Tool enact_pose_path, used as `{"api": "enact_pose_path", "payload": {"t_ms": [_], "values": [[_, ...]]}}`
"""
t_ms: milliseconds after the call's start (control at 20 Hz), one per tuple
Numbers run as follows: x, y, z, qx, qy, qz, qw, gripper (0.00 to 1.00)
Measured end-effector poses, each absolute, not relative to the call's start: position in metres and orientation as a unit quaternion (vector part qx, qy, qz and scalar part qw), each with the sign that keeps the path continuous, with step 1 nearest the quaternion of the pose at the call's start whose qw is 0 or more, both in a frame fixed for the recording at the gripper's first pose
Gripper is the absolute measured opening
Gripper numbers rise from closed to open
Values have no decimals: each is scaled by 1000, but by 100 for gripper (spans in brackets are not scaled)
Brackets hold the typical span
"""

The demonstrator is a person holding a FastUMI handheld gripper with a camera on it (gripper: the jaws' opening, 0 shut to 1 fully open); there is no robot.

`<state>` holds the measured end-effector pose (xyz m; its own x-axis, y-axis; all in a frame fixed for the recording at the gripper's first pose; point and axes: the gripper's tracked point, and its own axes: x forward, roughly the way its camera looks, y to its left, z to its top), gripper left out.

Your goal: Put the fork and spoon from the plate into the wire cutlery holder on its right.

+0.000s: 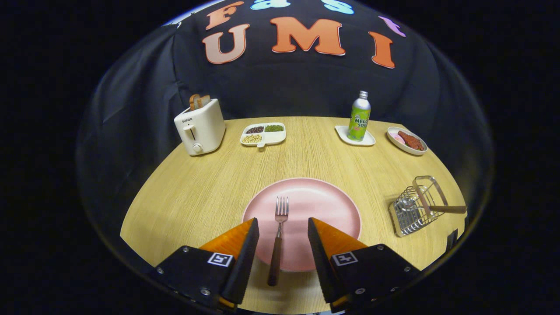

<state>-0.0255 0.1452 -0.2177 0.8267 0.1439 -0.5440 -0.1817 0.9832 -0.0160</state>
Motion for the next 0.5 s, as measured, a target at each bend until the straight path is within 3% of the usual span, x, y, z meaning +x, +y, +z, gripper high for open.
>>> {"api": "enact_pose_path", "payload": {"t_ms": [150,450,500], "values": [[-23,148,-239,-37,305,81,948,53],[-18,154,-269,-54,339,75,936,51],[-18,156,-269,-55,339,75,936,45]]}}
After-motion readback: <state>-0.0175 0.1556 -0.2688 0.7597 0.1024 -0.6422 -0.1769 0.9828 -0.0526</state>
